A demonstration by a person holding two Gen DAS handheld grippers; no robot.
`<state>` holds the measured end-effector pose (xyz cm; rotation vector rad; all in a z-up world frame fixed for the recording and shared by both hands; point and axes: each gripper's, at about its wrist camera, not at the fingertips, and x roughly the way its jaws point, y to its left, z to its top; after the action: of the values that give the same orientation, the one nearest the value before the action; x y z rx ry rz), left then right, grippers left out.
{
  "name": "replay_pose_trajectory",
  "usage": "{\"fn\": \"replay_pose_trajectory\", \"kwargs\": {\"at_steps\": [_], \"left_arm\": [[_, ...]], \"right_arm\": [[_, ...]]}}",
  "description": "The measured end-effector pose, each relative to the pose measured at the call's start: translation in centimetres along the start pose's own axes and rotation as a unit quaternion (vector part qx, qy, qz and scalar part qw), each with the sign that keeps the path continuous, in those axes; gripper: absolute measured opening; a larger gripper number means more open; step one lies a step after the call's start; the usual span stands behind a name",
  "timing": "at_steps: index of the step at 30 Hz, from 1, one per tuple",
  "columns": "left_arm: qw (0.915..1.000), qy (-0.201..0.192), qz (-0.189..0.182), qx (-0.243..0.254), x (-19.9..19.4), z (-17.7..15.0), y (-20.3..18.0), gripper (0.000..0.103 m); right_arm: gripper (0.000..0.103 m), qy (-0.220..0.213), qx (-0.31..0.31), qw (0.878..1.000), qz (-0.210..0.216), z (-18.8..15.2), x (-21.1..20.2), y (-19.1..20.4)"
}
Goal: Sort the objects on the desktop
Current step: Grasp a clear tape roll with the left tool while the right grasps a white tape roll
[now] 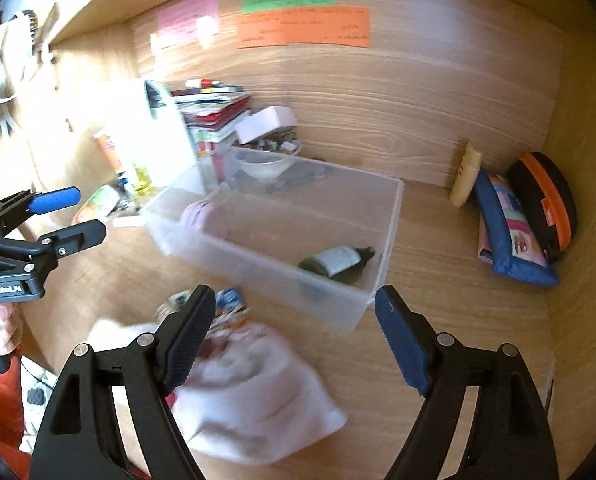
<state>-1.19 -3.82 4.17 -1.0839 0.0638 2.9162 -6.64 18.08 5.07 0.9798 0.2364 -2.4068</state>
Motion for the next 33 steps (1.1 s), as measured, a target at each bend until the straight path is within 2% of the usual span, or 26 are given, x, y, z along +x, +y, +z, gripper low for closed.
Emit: {"fn": "replay_pose_trajectory", "kwargs": {"at_steps": [9,12,16,18,22,29,31,33], "left_arm": [[0.9997,0.023,0.009,-0.005,-3.1,-5.1,1.0,0.095],[0.9991,0.040,0.004,-0.013,-3.2,-6.6,1.5,0.095],[0.9983,0.054,-0.010,-0.022,-3.7,-8.6,1.5,0.095],[0.9981,0.057,-0.015,-0.018,-3.8,-9.3,1.2,0.095],[0.9970,0.071,-0.030,-0.007,-3.4,-10.3,0.4,0.095],[0.9943,0.084,-0.066,0.001,-2.2,-10.7,-0.5,0.095],[0.9939,0.089,-0.066,0.004,-1.7,-10.7,-0.8,0.095],[0.9933,0.092,-0.070,0.007,-1.3,-10.8,-1.0,0.095]], "right_arm": [[0.080,-0.020,-0.037,0.997,0.059,-2.1,-2.6,5.6],[0.080,-0.016,-0.057,0.996,0.071,-2.7,-2.0,7.8],[0.079,0.010,-0.071,0.994,0.079,-3.4,0.0,10.2],[0.077,0.011,-0.078,0.994,0.076,-3.5,0.6,10.7],[0.057,0.015,-0.104,0.993,0.060,-3.4,1.2,11.9],[0.057,0.001,-0.111,0.991,0.070,-2.6,0.2,12.4],[0.055,-0.008,-0.119,0.992,0.051,-2.7,0.2,12.9],[0.055,-0.043,-0.118,0.992,0.016,-2.5,-0.9,12.9]]}}
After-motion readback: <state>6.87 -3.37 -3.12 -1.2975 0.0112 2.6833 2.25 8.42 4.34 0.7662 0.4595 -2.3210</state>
